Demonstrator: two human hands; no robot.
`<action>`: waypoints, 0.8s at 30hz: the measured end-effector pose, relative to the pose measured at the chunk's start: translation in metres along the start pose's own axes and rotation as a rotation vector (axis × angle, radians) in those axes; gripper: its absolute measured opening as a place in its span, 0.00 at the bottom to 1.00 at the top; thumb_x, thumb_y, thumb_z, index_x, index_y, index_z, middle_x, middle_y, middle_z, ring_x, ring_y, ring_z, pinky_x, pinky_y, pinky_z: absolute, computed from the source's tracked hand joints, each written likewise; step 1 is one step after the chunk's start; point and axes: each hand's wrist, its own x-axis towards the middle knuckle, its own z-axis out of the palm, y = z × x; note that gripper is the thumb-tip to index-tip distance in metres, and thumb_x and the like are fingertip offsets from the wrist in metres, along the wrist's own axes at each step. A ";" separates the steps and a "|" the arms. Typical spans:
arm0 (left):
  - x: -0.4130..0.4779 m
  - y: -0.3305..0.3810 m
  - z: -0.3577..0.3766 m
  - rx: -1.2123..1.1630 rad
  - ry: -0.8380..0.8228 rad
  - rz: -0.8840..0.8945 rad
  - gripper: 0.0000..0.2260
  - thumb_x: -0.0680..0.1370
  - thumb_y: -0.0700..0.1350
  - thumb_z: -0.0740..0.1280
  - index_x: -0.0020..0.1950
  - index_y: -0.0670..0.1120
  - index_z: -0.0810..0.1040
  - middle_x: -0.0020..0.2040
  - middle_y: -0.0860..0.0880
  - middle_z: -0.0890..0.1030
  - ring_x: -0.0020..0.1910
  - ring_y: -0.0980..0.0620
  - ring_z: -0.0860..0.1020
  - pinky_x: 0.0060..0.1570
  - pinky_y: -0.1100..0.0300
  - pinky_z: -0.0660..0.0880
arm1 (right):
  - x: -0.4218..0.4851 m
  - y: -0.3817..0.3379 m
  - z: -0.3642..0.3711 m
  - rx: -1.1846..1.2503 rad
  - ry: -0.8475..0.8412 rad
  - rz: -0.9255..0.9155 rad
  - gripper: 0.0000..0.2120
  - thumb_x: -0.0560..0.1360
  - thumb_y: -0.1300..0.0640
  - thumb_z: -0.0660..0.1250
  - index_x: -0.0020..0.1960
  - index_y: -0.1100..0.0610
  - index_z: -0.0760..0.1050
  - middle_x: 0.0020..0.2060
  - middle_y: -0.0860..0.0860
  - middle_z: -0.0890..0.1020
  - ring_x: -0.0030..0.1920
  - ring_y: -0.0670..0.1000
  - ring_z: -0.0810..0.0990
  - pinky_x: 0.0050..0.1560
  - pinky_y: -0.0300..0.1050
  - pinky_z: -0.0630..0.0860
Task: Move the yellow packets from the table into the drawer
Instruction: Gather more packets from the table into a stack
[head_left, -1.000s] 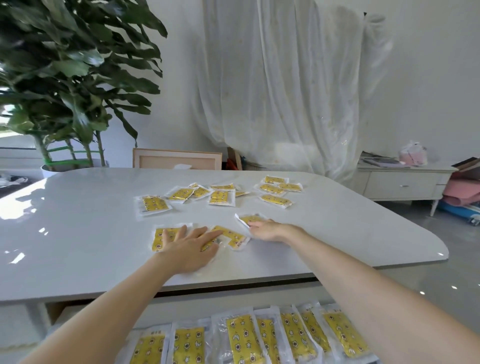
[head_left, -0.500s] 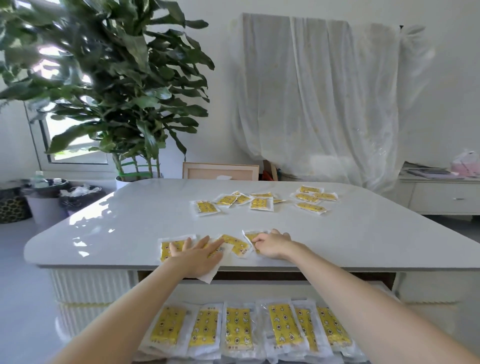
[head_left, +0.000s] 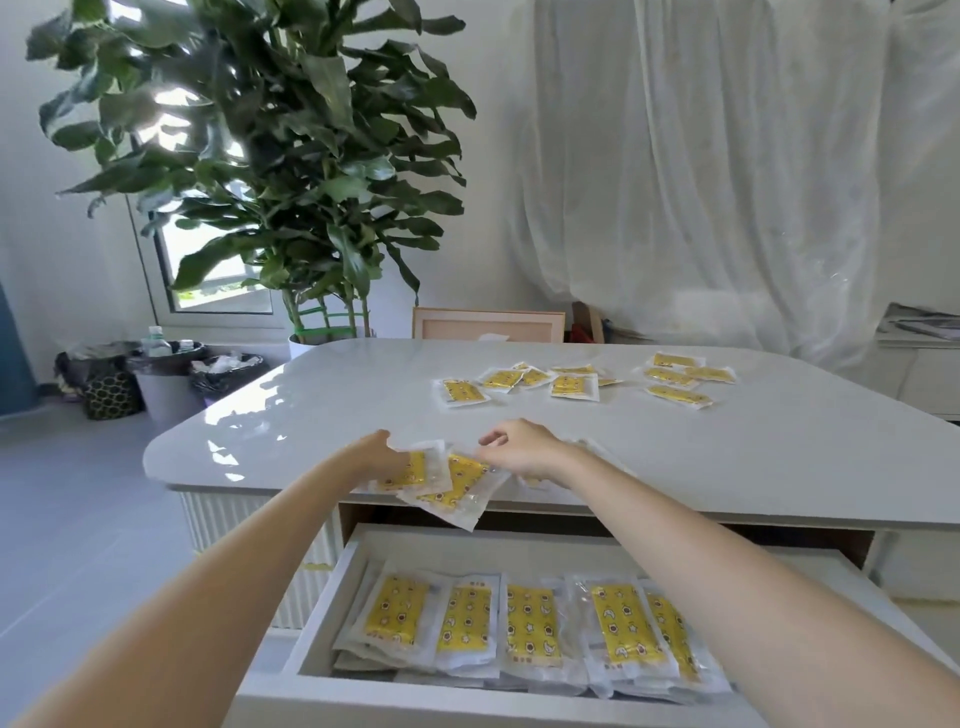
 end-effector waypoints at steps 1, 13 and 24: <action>-0.001 0.000 -0.003 -0.057 -0.025 -0.010 0.29 0.81 0.49 0.59 0.78 0.42 0.51 0.78 0.43 0.55 0.76 0.44 0.56 0.73 0.55 0.56 | 0.003 -0.008 0.009 -0.099 -0.072 -0.018 0.29 0.76 0.41 0.62 0.72 0.54 0.66 0.70 0.54 0.70 0.73 0.57 0.62 0.68 0.52 0.63; 0.007 0.005 -0.011 -0.160 -0.049 -0.067 0.41 0.71 0.46 0.75 0.77 0.47 0.55 0.74 0.44 0.62 0.68 0.42 0.69 0.67 0.51 0.69 | 0.033 -0.014 0.026 -0.033 -0.037 -0.010 0.49 0.61 0.46 0.81 0.74 0.48 0.58 0.70 0.55 0.63 0.71 0.59 0.60 0.69 0.55 0.64; 0.008 0.009 -0.006 -0.170 -0.020 -0.092 0.32 0.72 0.36 0.72 0.73 0.41 0.63 0.61 0.42 0.72 0.52 0.46 0.73 0.54 0.57 0.73 | 0.032 0.003 0.019 0.535 0.060 0.057 0.39 0.63 0.71 0.77 0.69 0.53 0.68 0.60 0.54 0.74 0.56 0.52 0.72 0.53 0.42 0.72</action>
